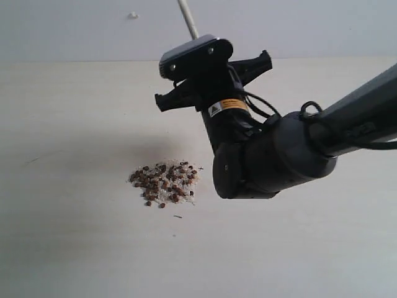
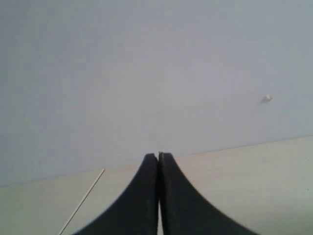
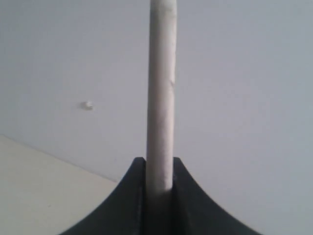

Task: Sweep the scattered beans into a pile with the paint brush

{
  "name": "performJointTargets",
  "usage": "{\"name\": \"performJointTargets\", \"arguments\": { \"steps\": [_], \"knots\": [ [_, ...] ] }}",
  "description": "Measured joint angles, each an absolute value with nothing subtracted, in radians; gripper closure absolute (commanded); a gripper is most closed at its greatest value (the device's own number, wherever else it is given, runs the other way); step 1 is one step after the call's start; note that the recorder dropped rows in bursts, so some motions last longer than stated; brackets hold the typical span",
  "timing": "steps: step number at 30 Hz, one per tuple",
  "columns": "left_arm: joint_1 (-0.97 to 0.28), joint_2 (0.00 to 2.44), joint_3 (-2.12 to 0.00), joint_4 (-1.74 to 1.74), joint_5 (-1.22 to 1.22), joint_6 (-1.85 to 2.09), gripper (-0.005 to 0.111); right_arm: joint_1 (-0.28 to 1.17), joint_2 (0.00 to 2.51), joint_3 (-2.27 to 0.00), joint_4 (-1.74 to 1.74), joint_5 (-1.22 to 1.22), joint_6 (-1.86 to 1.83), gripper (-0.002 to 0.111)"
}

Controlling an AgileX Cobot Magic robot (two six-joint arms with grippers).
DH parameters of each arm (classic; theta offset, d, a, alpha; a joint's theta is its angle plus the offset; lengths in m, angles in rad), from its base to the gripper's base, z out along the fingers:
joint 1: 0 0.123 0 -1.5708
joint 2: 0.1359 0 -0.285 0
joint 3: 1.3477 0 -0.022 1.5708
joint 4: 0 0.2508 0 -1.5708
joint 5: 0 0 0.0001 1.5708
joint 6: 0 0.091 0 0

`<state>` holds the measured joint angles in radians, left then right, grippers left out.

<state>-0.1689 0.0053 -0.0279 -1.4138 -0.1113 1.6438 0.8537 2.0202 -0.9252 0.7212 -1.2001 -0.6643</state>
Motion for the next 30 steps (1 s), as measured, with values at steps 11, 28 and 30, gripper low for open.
{"name": "performJointTargets", "arguments": {
  "steps": [11, 28, 30],
  "knots": [
    [-0.169, 0.005, -0.028, -1.414, -0.111, 1.644, 0.107, 0.859, 1.638, -0.725, 0.881, -1.14, -0.731, 0.108],
    [-0.169, 0.005, -0.028, -1.414, -0.111, 1.644, 0.107, 0.859, 1.785, -0.748, 0.176, -1.173, 0.277, 0.108],
    [-0.169, 0.005, -0.028, -1.414, -0.111, 1.644, 0.107, 0.859, 1.878, -0.788, 0.18, -1.191, 0.321, 0.108]
  ]
}}
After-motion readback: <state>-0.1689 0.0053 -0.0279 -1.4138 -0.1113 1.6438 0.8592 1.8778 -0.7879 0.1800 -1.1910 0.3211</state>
